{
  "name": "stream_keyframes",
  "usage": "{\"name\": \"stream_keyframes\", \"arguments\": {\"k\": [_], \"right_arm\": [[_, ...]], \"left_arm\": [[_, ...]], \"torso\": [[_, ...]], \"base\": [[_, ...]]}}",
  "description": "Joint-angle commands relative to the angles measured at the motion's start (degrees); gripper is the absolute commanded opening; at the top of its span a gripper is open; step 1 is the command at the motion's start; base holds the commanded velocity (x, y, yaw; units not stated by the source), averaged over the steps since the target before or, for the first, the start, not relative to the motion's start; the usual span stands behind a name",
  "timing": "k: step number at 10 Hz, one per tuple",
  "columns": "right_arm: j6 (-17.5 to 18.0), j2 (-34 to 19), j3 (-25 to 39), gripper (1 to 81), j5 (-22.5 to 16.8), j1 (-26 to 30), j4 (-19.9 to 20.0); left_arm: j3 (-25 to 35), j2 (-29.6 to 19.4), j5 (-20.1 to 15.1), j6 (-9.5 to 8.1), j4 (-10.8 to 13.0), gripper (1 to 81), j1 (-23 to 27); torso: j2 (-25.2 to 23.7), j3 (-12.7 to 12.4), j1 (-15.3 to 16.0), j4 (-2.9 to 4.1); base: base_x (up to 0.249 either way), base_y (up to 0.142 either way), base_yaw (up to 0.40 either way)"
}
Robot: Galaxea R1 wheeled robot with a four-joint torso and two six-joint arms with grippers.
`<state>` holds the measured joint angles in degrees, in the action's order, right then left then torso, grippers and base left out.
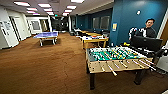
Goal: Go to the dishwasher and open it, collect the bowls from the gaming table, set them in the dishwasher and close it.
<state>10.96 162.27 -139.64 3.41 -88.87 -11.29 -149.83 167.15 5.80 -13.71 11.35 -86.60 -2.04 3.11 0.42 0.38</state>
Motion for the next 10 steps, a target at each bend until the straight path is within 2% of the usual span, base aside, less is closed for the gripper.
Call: {"name": "stream_keyframes", "arguments": {"k": [1, 7, 10], "right_arm": [[-0.1, -0.6, 0.3, 81.1, -2.7, 2.7, -0.8], [-0.1, -0.6, 0.3, 81.1, -2.7, 2.7, -0.8], [-0.1, -0.6, 0.3, 81.1, -2.7, 2.7, -0.8]], "left_arm": [[-0.1, -0.5, -2.6, -0.17, -0.3, 81.1, 2.6], [-0.1, -0.5, -2.6, -0.17, -0.3, 81.1, 2.6], [-0.1, -0.4, -2.6, -0.26, -0.4, 81.1, 2.7]], "torso": [[0.0, 0.0, 0.0, 0.00], [0.0, 0.0, 0.0, 0.00], [0.0, 0.0, 0.0, 0.00]], "base": [[0.000, 0.000, 0.321], [0.000, 0.000, 0.298], [0.000, 0.000, 0.167]]}}
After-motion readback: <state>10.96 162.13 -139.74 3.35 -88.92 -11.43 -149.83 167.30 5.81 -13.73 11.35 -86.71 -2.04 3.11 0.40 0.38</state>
